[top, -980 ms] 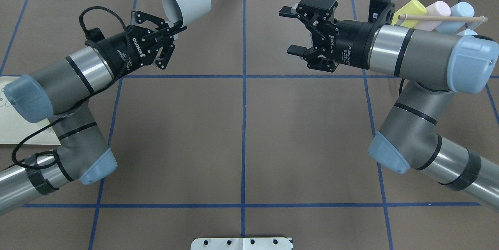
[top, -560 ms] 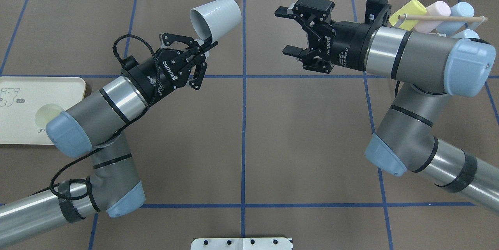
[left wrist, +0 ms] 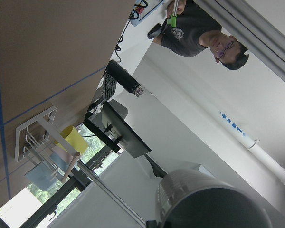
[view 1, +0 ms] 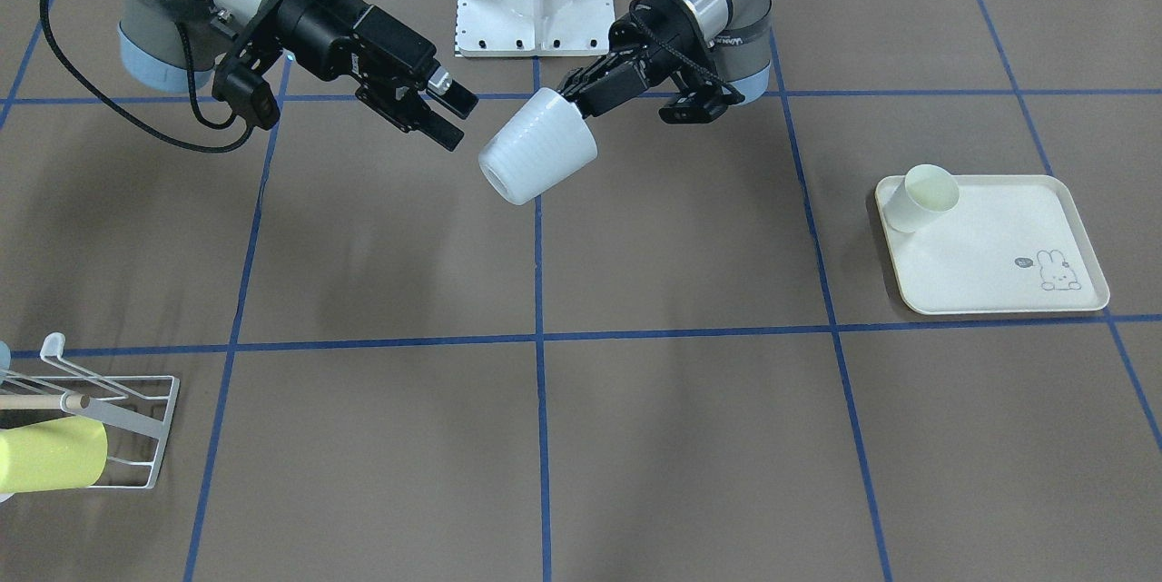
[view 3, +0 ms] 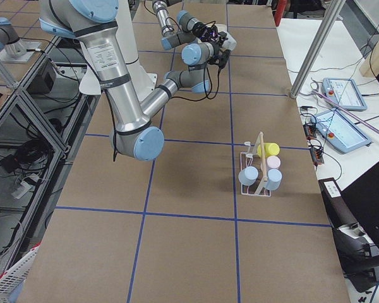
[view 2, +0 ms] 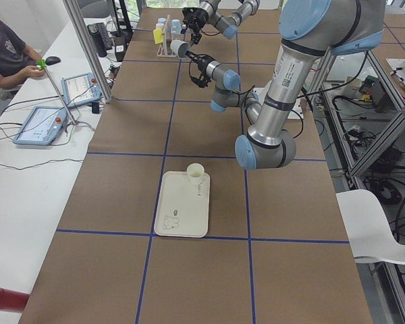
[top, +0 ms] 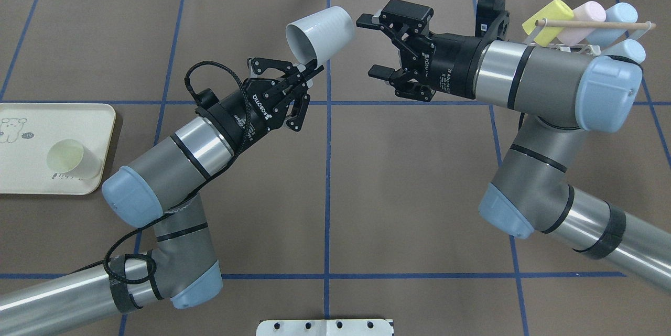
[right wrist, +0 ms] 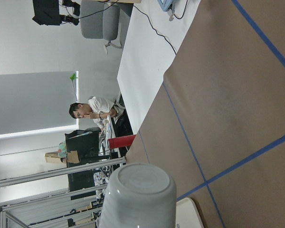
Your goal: Transfer IKEA cup to right arm and place on rack
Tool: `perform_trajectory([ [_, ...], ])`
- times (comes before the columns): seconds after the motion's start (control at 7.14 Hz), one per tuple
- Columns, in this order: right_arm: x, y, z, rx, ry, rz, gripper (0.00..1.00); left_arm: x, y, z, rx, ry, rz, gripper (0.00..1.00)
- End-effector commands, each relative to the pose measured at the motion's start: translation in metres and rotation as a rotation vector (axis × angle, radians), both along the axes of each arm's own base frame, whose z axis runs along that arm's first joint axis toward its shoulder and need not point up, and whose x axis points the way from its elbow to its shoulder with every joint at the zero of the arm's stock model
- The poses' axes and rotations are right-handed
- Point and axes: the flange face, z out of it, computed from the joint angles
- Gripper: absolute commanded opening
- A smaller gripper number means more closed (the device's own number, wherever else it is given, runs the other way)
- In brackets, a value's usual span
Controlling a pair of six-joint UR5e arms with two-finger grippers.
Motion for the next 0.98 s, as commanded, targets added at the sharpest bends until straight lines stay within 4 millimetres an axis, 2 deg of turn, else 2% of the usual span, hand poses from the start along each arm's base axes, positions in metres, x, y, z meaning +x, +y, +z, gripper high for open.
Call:
perform_trajectory([
  [0.0, -0.001, -0.001, 0.000, -0.002, -0.001, 0.008, 1.00, 0.011, 0.007, -0.005, -0.003, 0.004, 0.006, 0.00],
  [0.42, -0.004, -0.003, 0.001, -0.007, 0.001, 0.012, 1.00, 0.018, 0.013, -0.014, -0.005, 0.000, 0.018, 0.00],
  [0.7, -0.004, -0.003, 0.001, -0.005, 0.002, 0.013, 1.00, 0.029, 0.027, -0.014, -0.022, 0.007, 0.020, 0.00],
  [0.84, -0.004, -0.003, 0.001, -0.007, 0.001, 0.012, 1.00, 0.030, 0.029, -0.020, -0.019, 0.017, 0.023, 0.00],
])
